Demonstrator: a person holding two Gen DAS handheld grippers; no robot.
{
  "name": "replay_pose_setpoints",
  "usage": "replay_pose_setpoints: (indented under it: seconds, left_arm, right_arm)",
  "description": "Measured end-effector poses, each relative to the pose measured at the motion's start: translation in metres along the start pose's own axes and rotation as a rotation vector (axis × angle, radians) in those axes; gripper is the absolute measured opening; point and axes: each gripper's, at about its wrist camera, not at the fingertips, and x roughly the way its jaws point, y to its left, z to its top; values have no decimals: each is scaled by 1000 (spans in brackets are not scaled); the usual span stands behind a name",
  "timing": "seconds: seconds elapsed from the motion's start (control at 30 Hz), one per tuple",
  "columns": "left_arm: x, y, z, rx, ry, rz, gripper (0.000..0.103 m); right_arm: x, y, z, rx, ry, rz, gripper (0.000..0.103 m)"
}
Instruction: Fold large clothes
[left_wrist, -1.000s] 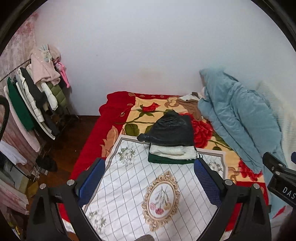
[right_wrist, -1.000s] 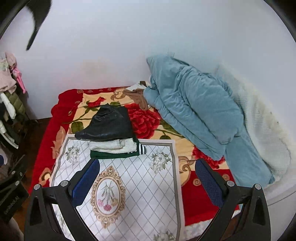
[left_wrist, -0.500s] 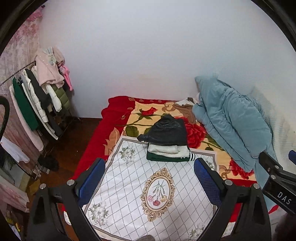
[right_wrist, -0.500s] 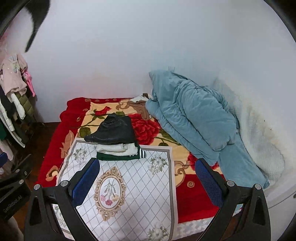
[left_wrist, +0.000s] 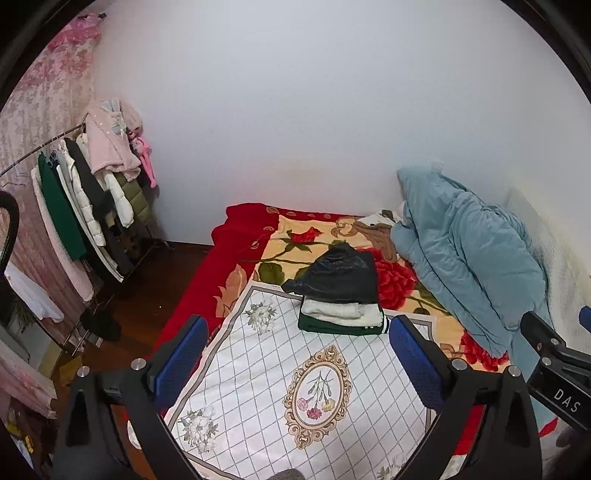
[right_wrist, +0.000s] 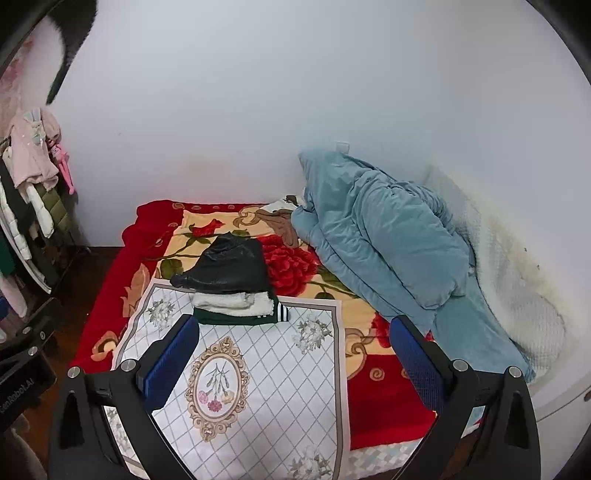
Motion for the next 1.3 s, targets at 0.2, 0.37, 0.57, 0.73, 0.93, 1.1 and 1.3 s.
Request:
replay_pose_setpoints:
  seconds: [0.2, 0.37, 0.57, 0.73, 0.93, 1.1, 1.3]
  left_arm:
    - [-4, 1, 0, -6, -4, 8, 100]
    - [-5, 3, 0, -6, -4, 10, 100]
    - [-9, 4, -1, -8, -3, 4, 100]
    - [-12, 4, -1, -6, -3, 4, 100]
    - [-16, 1, -1, 0, -2, -2, 100]
    - [-19, -5, -1, 7, 0, -7, 100]
    - [-20, -7, 0, 10, -2, -8, 100]
  right_arm:
    - [0, 0, 1, -7, -10, 5, 103]
    - [-2, -2, 0, -1, -11, 20, 103]
    - [-6, -5, -4, 0, -17, 31, 103]
    - [-8, -7, -5, 1, -21, 31, 103]
    - [-10, -8, -7, -5, -26, 44, 103]
    - [-11, -8, -9, -6, -27, 50, 103]
    - [-13, -11, -10, -7, -30, 48, 103]
